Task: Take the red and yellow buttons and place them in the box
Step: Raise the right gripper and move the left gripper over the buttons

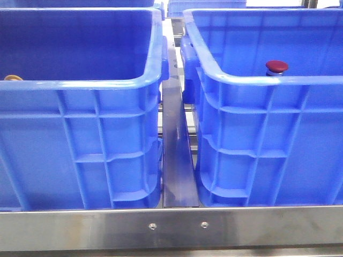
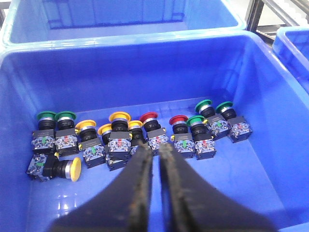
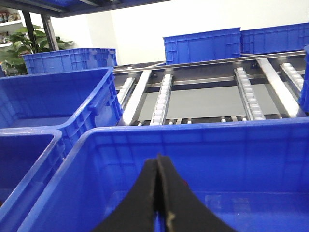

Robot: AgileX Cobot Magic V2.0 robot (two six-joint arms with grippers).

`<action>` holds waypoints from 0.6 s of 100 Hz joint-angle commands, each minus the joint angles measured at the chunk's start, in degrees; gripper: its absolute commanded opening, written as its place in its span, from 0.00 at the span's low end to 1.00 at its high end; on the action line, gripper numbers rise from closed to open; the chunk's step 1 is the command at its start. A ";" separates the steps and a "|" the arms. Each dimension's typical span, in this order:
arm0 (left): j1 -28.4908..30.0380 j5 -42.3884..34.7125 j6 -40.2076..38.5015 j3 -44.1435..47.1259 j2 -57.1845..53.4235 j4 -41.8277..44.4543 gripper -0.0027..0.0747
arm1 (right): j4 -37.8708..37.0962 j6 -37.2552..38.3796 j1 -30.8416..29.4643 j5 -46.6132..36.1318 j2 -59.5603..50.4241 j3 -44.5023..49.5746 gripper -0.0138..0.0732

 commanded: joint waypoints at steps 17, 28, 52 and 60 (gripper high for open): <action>0.13 -4.41 -0.52 -1.44 0.48 -0.40 0.55 | -0.07 -0.51 -0.17 0.27 0.03 -1.59 0.08; 0.13 -4.44 -0.40 -1.54 2.13 -0.07 0.57 | -0.07 -0.51 -0.17 0.22 0.08 -1.59 0.08; 0.13 -4.54 -0.28 -5.02 12.24 1.76 0.57 | -0.07 -0.51 -0.17 0.04 0.08 -1.59 0.08; 0.13 -4.29 -0.28 -7.24 17.14 1.76 0.57 | -0.07 -0.51 -0.17 -0.21 0.08 -1.59 0.08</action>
